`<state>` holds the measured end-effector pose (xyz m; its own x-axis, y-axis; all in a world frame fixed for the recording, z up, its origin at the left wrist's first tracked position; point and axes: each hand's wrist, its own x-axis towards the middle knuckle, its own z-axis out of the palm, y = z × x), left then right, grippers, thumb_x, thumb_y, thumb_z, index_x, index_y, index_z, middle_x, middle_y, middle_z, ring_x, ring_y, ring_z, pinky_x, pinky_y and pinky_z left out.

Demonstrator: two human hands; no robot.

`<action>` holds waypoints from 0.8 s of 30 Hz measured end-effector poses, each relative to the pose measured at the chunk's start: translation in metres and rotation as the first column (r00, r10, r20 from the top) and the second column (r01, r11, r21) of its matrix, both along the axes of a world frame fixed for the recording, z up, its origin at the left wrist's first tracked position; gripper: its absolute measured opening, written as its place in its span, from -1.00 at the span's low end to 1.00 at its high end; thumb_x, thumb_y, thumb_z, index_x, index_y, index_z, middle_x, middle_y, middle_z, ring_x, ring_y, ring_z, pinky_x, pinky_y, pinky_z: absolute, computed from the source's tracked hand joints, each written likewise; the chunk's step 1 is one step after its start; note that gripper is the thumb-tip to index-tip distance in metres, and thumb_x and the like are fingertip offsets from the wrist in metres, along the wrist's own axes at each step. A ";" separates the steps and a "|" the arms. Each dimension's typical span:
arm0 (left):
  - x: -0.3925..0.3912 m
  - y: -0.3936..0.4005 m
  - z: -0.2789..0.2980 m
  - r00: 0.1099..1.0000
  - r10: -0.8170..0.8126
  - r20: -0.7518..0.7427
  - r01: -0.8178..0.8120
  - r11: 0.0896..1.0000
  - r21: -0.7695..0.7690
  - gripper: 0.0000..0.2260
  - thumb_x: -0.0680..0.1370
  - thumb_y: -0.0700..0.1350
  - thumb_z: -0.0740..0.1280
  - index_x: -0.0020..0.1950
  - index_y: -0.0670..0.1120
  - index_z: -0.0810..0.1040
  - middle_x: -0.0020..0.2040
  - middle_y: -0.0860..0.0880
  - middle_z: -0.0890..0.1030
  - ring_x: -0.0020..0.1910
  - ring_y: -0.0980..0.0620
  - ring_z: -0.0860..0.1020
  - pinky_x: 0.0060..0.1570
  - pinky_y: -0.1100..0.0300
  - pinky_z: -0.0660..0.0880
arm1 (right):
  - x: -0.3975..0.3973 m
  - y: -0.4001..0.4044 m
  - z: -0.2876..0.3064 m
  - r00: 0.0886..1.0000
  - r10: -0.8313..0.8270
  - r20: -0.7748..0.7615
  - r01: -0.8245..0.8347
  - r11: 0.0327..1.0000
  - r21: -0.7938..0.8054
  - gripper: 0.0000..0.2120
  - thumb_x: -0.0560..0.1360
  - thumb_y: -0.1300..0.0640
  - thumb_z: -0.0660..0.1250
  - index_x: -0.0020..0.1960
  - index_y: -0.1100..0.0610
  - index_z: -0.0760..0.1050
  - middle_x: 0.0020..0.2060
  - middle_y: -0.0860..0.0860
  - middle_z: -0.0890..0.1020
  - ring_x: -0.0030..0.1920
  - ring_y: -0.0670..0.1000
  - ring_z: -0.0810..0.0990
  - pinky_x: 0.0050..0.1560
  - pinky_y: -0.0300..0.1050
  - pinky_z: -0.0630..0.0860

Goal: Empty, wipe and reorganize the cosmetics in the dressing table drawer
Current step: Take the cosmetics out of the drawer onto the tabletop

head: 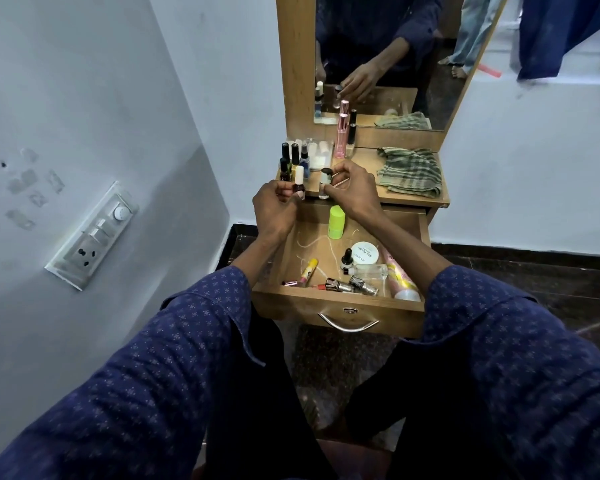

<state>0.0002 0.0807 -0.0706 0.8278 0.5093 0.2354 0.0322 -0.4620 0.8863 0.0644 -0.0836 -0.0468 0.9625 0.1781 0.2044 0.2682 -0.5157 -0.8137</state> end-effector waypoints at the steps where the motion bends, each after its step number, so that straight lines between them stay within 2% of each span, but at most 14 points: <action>1: 0.002 -0.001 0.000 1.000 0.016 0.011 -0.016 1.000 -0.004 -0.80 0.52 -0.16 0.55 0.11 -0.17 0.68 -0.10 0.01 0.67 -0.18 0.21 0.59 -0.12 0.56 0.44 | 0.001 0.003 0.000 1.000 -0.010 0.016 0.010 1.000 0.006 -0.68 0.43 0.15 0.57 0.14 0.13 0.59 -0.12 -0.01 0.68 -0.15 -0.04 0.66 -0.09 -0.11 0.64; 5: 0.012 -0.005 -0.006 0.998 0.065 0.026 -0.064 0.997 -0.041 -0.78 0.51 -0.13 0.56 0.12 -0.15 0.70 -0.08 0.00 0.71 -0.09 0.09 0.67 0.04 0.28 0.58 | 0.008 0.015 -0.003 0.999 -0.037 0.038 0.035 0.999 0.041 -0.67 0.42 0.17 0.59 0.13 0.11 0.58 -0.08 0.01 0.67 -0.09 0.00 0.67 -0.06 -0.05 0.66; 7: 0.015 -0.007 -0.008 0.995 0.093 0.026 -0.092 0.995 -0.050 -0.77 0.51 -0.11 0.57 0.12 -0.15 0.71 -0.08 0.01 0.72 -0.11 0.11 0.67 0.02 0.34 0.57 | 0.012 0.022 -0.003 0.998 -0.045 0.035 0.043 0.998 0.046 -0.68 0.44 0.18 0.59 0.13 0.13 0.58 -0.08 0.01 0.67 -0.09 0.00 0.66 -0.06 -0.05 0.66; 9: 0.017 -0.009 -0.009 0.991 0.132 0.034 -0.130 0.990 -0.053 -0.78 0.51 -0.11 0.57 0.12 -0.15 0.72 -0.09 0.02 0.72 -0.13 0.14 0.65 -0.08 0.53 0.47 | 0.015 0.030 -0.002 0.999 -0.036 0.034 0.034 0.998 0.050 -0.70 0.45 0.20 0.58 0.12 0.14 0.57 -0.11 0.00 0.66 -0.13 -0.02 0.65 -0.07 -0.08 0.66; 11: 0.019 -0.009 -0.009 0.986 0.161 0.045 -0.157 0.985 -0.066 -0.78 0.51 -0.11 0.58 0.11 -0.13 0.72 -0.09 0.04 0.72 -0.15 0.16 0.65 -0.12 0.58 0.40 | 0.017 0.037 -0.001 0.999 -0.027 0.040 0.025 0.998 0.051 -0.72 0.46 0.21 0.59 0.09 0.12 0.57 -0.13 -0.02 0.65 -0.17 -0.06 0.63 -0.10 -0.14 0.65; 17: 0.025 -0.010 -0.011 0.982 0.179 0.057 -0.172 0.979 -0.108 -0.81 0.48 -0.16 0.60 0.06 -0.13 0.71 -0.12 0.07 0.71 -0.19 0.26 0.64 -0.06 0.41 0.57 | 0.023 0.044 -0.010 0.998 -0.047 0.041 0.044 0.996 0.076 -0.69 0.45 0.20 0.61 0.07 0.06 0.54 -0.13 -0.04 0.64 -0.14 -0.05 0.64 -0.12 -0.20 0.63; 21: 0.031 -0.007 -0.013 0.976 0.205 0.072 -0.194 0.972 -0.135 -0.86 0.47 -0.17 0.60 -0.03 -0.13 0.70 -0.16 0.07 0.71 -0.21 0.21 0.67 -0.06 0.27 0.62 | 0.025 0.048 -0.009 0.999 -0.042 0.021 0.039 0.994 0.105 -0.68 0.44 0.28 0.59 0.08 0.09 0.54 -0.14 -0.01 0.64 -0.16 -0.06 0.64 -0.20 -0.35 0.57; 24: 0.034 -0.006 -0.013 0.975 0.212 0.063 -0.203 0.971 -0.128 -0.85 0.47 -0.15 0.60 -0.02 -0.13 0.71 -0.17 0.07 0.70 -0.20 0.21 0.67 -0.06 0.25 0.63 | 0.026 0.049 -0.011 0.999 -0.043 0.016 0.041 0.993 0.110 -0.68 0.44 0.34 0.58 0.08 0.12 0.55 -0.15 0.02 0.64 -0.20 -0.08 0.63 -0.27 -0.44 0.52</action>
